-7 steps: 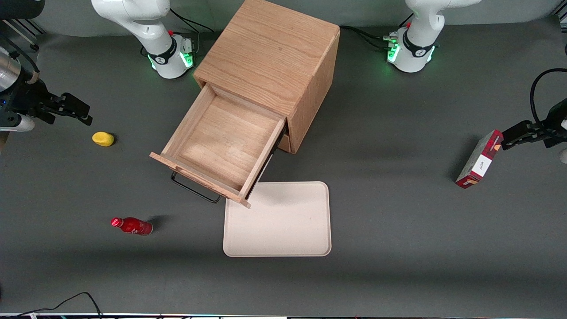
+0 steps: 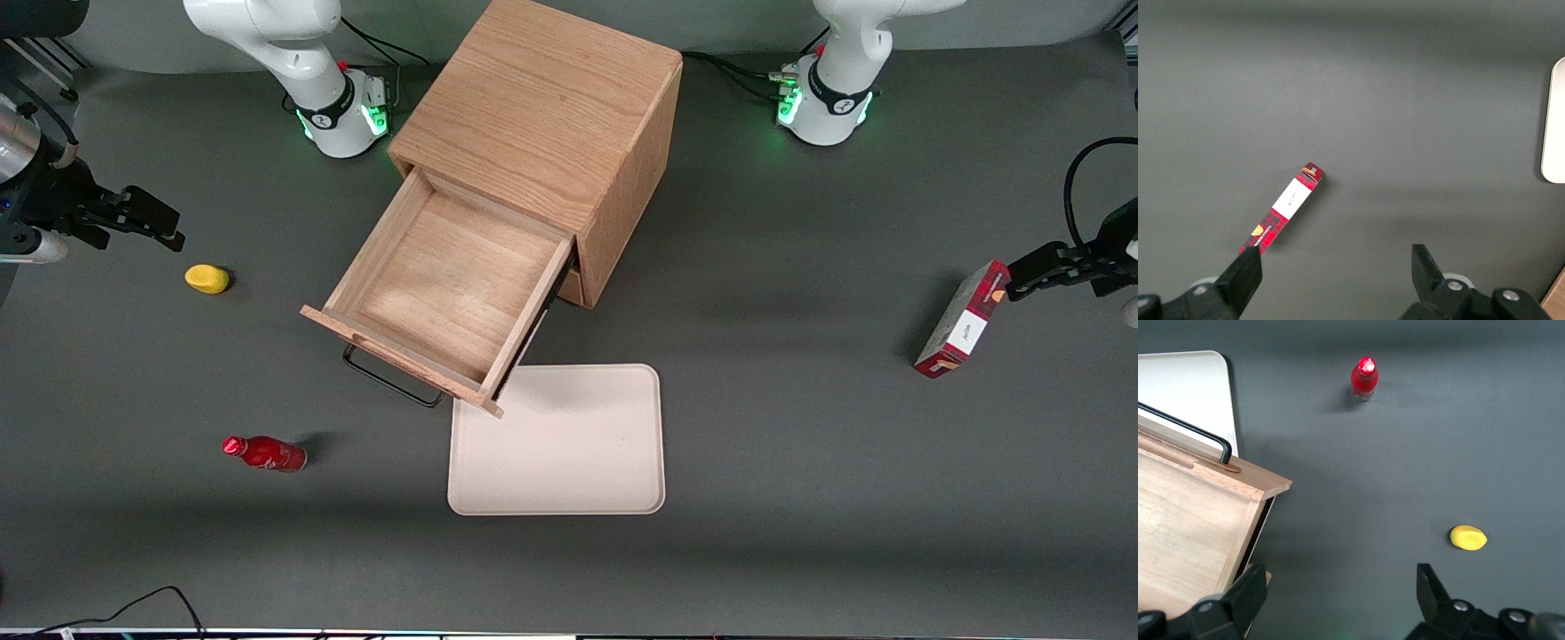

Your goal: Close top drawer

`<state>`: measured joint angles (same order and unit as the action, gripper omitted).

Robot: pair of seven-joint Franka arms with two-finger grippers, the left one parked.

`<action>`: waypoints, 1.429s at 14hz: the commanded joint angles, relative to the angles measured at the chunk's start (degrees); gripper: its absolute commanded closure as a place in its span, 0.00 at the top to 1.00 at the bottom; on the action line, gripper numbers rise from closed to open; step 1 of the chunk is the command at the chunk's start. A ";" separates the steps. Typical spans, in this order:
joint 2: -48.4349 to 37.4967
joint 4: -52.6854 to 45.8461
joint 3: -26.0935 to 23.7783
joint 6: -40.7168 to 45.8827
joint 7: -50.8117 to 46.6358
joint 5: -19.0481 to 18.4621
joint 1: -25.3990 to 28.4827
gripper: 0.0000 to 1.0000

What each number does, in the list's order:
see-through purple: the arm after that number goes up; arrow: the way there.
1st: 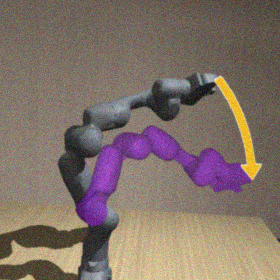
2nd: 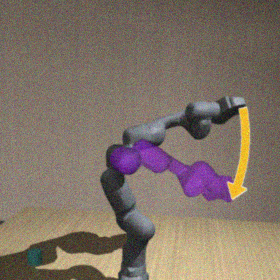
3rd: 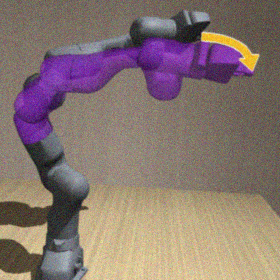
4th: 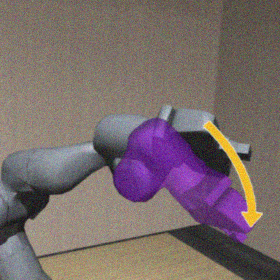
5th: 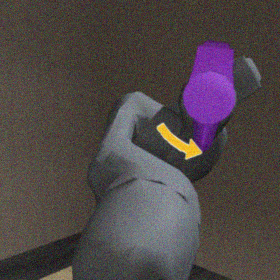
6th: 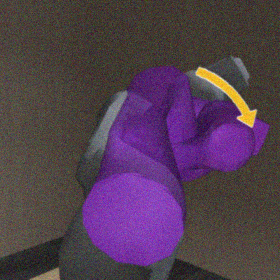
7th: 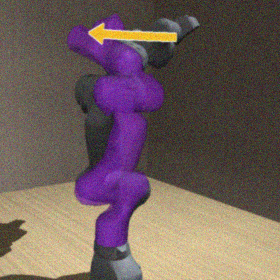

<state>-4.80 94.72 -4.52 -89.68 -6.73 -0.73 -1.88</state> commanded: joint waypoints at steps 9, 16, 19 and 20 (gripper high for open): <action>1.02 -1.99 0.83 3.55 3.65 -1.29 0.38 1.00; 6.80 -12.06 -4.08 5.73 4.97 -1.29 1.17 1.00; 13.57 -22.44 -8.21 8.72 3.31 -1.20 1.44 1.00; 15.77 -25.25 -9.97 9.95 2.69 -1.47 1.52 1.00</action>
<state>3.89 79.37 -11.97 -83.76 -2.65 -0.73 -0.69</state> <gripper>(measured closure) 0.000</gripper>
